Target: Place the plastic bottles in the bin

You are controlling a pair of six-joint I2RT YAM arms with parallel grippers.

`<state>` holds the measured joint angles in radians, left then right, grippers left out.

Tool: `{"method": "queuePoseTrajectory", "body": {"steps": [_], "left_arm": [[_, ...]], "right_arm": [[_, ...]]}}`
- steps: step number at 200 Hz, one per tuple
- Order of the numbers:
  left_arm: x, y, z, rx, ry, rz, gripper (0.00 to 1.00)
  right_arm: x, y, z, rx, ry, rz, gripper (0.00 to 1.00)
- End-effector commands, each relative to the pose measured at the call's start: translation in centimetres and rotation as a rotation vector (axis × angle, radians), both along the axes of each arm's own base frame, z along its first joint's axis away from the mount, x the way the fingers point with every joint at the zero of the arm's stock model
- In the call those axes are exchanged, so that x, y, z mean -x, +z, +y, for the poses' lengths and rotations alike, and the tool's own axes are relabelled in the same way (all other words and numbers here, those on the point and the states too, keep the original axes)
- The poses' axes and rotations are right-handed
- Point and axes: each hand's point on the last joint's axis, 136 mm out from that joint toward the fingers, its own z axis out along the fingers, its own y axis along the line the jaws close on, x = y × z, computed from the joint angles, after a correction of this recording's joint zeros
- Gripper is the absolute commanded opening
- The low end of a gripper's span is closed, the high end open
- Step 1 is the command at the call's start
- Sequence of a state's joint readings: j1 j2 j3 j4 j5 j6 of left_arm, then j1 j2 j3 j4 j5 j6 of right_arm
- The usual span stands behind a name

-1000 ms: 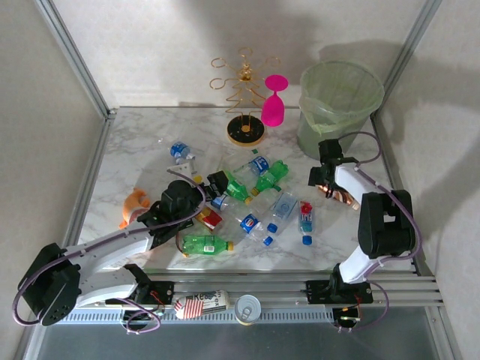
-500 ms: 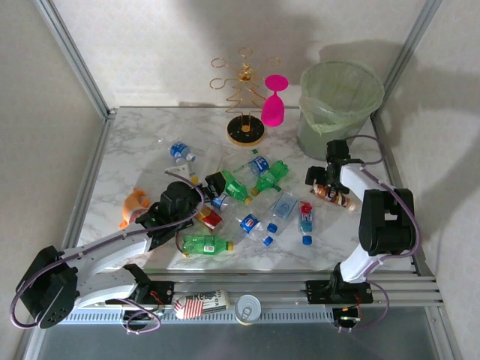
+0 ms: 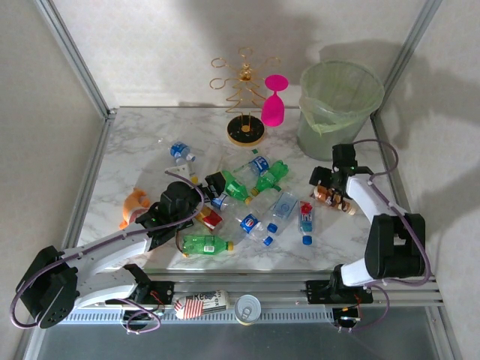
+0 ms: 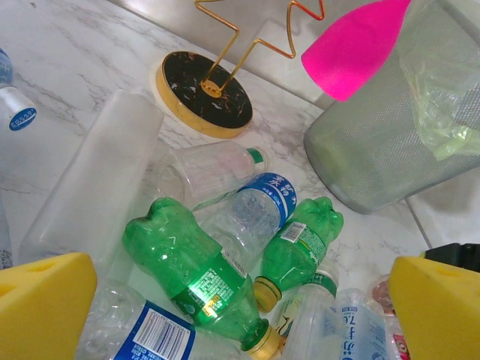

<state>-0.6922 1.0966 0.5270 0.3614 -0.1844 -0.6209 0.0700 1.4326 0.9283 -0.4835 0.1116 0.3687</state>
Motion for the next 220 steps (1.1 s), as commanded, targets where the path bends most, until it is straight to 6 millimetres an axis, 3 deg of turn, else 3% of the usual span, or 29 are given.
{"method": "queuePoseTrajectory", "body": {"steps": [1, 39, 66, 118, 163, 220], "left_arm": [[0.1, 0.0, 0.3, -0.021, 0.012, -0.008, 1.0], [0.3, -0.6, 1.0, -0.037, 0.035, -0.008, 1.0], [0.3, -1.2, 1.3, -0.059, 0.042, 0.0, 1.0], [0.4, -0.9, 2.5, -0.115, 0.07, -0.001, 1.0], [0.3, 0.4, 3.8, -0.168, 0.104, -0.004, 0.99], [-0.9, 1.8, 4.4, -0.151, 0.142, 0.004, 1.0]], "right_arm": [[0.8, 2.1, -0.5, -0.062, -0.159, -0.058, 0.99], [2.9, 4.1, 0.3, -0.241, -0.326, -0.125, 0.99], [3.7, 4.3, 0.9, -0.359, -0.419, -0.134, 0.99], [3.9, 1.6, 1.0, -0.52, -0.653, -0.033, 0.99], [2.0, 0.3, 0.9, -0.706, -0.784, -0.038, 0.97], [1.1, -3.4, 0.5, -0.792, -0.915, 0.038, 0.96]]}}
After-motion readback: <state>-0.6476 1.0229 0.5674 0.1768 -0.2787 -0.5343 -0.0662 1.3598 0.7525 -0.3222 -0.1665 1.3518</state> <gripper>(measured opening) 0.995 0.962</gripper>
